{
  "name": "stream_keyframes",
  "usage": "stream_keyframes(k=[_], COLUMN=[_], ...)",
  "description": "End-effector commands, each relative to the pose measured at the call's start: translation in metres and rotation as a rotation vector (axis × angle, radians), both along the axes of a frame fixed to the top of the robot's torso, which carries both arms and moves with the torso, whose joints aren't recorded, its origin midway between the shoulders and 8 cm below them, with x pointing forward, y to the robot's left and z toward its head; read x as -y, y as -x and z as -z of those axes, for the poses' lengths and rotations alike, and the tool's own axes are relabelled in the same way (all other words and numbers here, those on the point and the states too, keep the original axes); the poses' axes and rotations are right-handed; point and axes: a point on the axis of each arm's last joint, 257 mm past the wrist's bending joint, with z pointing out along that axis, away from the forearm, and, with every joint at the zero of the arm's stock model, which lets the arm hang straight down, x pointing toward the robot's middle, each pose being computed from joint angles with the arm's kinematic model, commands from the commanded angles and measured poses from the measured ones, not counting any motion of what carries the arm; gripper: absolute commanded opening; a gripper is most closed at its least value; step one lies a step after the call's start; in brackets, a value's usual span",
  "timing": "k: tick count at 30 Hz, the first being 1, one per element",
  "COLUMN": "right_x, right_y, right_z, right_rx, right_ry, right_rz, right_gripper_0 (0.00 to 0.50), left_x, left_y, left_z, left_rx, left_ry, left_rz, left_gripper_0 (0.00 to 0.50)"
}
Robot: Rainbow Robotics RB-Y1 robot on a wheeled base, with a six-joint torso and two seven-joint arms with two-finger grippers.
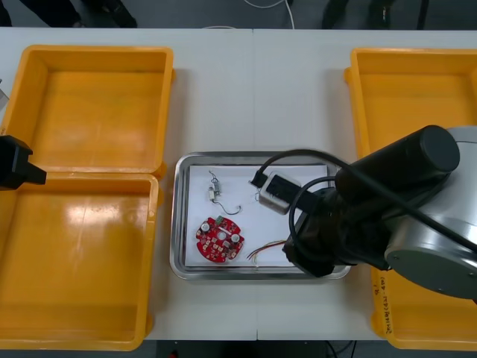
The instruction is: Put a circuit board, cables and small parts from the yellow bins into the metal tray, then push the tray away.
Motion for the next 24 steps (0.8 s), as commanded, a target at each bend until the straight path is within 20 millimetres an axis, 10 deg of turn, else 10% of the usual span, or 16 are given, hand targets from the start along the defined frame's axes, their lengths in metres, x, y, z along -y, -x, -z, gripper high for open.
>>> stream_keyframes(k=[1, 24], right_x=[-0.008, -0.038], right_y=[0.018, 0.015], right_z=[0.010, 0.079], right_rx=[0.023, 0.066], right_ry=[0.082, 0.195], right_rz=[-0.128, -0.260], right_gripper_0=[0.500, 0.500], left_x=[-0.028, -0.045], left_y=[0.010, 0.008], left_z=[-0.009, -0.007], left_rx=[0.016, 0.013], left_ry=[-0.144, -0.189], left_rz=[0.094, 0.069], left_gripper_0=[0.500, 0.500])
